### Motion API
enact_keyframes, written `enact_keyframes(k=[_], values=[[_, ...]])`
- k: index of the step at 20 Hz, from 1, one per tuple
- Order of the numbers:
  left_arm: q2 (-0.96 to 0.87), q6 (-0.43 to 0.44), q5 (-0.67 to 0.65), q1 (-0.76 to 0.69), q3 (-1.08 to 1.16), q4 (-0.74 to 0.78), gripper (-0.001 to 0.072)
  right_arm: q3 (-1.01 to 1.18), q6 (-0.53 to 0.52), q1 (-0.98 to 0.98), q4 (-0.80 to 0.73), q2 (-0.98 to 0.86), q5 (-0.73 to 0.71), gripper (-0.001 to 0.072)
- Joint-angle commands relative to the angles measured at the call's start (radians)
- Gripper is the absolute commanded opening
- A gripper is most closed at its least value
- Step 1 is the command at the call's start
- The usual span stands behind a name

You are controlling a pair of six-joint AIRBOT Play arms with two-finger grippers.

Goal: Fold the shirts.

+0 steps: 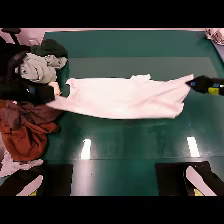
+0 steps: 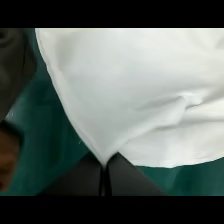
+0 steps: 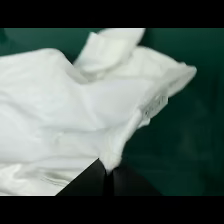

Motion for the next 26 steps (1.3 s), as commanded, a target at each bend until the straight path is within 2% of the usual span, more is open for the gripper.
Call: enact_keyframes(k=[1,3,5,8,10,12,13,14,16,18,22,26], values=[[0.007,-0.085,0.071,0.001,0.205,0.019,0.0024,0.132,-0.042,0.001,0.084,0.076,-0.032,0.0022],[0.007,-0.109,0.016,0.0,0.373,0.018,0.0024,0.286,-0.053,-0.014,0.06,0.122,0.013,0.0023],[0.008,-0.125,-0.104,0.0,0.548,0.014,0.0024,0.455,-0.053,-0.04,0.05,0.175,0.071,0.0022],[0.064,-0.171,-0.188,0.0,0.771,-0.071,0.0024,0.679,-0.046,-0.018,-0.044,0.262,0.025,0.0022],[0.106,-0.214,-0.134,0.0,0.867,-0.115,0.0022,0.777,0.059,0.035,-0.14,0.286,-0.106,0.0021],[0.109,-0.214,-0.124,0.0,0.848,-0.053,0.0022,0.824,0.318,0.074,-0.24,0.248,-0.158,0.0021],[0.096,-0.214,-0.132,0.0,0.797,-0.017,0.0022,0.837,0.46,0.085,-0.291,0.206,-0.12,0.0021],[0.072,-0.202,-0.126,0.0,0.735,0.004,0.0023,0.835,0.556,0.089,-0.322,0.157,-0.058,0.0021],[-0.017,-0.196,-0.088,0.0,0.594,0.063,0.0024,0.792,0.669,0.071,-0.347,0.041,0.048,0.0021],[-0.143,-0.179,-0.015,0.0,0.454,0.093,0.0024,0.681,0.734,0.052,-0.405,-0.099,0.076,0.0021],[-0.461,-0.164,0.161,0.0,0.291,0.04,0.0024,0.461,0.765,0.089,-0.401,-0.414,0.009,0.0021],[-0.681,-0.171,0.237,0.0,0.283,0.032,0.0024,0.41,0.74,0.138,-0.393,-0.738,-0.105,0.0021]])
